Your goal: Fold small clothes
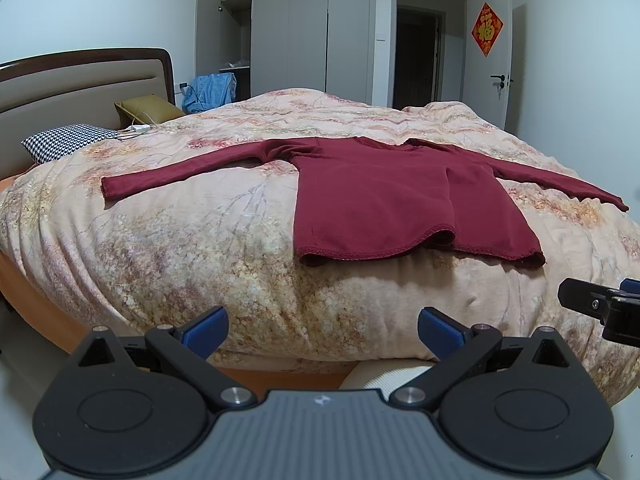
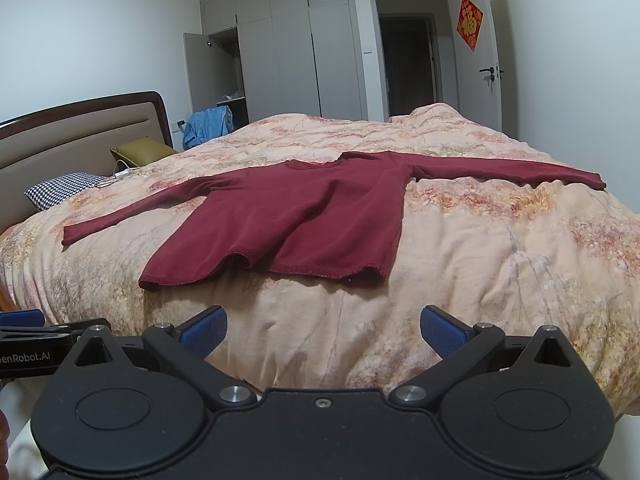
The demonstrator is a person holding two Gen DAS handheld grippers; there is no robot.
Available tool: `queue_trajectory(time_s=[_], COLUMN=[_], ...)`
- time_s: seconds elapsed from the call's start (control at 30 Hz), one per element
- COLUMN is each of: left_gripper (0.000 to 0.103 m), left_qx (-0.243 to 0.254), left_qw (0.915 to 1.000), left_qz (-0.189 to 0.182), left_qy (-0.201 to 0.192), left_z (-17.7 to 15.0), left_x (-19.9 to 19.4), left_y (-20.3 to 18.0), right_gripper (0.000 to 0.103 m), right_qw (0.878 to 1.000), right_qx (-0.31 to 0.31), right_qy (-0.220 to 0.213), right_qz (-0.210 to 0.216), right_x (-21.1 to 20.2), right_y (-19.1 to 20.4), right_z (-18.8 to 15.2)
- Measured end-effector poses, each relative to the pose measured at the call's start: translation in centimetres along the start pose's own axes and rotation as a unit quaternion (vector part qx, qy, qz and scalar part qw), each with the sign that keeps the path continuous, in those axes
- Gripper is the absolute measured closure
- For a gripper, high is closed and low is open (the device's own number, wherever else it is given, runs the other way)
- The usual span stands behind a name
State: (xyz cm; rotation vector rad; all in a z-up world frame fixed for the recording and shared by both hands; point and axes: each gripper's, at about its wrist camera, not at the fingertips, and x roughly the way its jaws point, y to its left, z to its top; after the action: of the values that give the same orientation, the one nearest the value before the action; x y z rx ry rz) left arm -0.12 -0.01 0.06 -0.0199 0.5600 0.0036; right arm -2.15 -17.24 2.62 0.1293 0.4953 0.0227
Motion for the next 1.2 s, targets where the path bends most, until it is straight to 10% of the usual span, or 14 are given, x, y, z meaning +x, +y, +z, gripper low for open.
queue_trajectory(time_s=[1.2], left_gripper=[0.0], left_qx=[0.0], left_qw=[1.0], left_qz=[0.002], left_qy=[0.001], left_z=[-0.06], left_x=[-0.05], left_y=[0.25], right_gripper=[0.0], right_qw=[1.0], right_qx=[0.004], right_qy=[0.005], right_qz=[-0.001], right_x=[0.15], right_y=[-0.12], right_z=[-0.07])
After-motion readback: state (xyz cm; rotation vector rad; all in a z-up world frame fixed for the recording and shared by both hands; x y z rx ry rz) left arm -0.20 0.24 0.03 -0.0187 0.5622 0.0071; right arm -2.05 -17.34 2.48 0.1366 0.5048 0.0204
